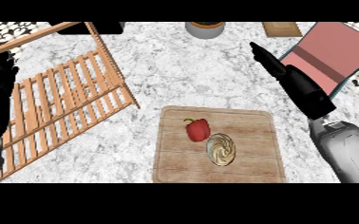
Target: Pick the cupcake from the cutting board and place it in the cardboard box
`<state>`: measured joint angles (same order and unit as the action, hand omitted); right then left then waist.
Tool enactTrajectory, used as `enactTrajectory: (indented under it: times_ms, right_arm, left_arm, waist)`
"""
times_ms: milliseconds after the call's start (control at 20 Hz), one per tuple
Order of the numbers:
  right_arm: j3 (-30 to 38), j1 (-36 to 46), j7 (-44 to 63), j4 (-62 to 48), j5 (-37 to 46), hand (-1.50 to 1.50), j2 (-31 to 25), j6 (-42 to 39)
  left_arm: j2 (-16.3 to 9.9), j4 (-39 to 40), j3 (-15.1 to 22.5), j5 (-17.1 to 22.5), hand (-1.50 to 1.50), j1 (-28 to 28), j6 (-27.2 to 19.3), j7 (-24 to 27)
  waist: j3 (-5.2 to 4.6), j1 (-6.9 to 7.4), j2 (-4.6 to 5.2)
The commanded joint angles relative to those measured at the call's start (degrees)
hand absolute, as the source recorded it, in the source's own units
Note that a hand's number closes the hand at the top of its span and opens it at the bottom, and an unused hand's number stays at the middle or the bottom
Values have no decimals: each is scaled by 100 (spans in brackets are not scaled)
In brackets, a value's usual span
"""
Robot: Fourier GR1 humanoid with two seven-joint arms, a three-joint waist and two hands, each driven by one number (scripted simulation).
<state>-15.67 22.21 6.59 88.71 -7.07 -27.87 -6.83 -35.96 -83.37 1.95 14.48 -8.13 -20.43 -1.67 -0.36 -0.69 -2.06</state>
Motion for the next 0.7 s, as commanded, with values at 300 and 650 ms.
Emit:
enactTrajectory:
  times_ms: [300, 650]
  right_arm:
    - [981, 120, -145, 1196, 370, -150, -1227, -105]
    - [1225, -1247, -1837, 1723, 743, -150, -1059, -235]
  left_arm:
    - [68, -732, 1134, -207, 0, -162, 1344, 609]
    - [550, -516, 1457, -562, 0, -443, 1487, 751]
  waist:
    - [20, -354, 158]
    - [40, -78, 213]
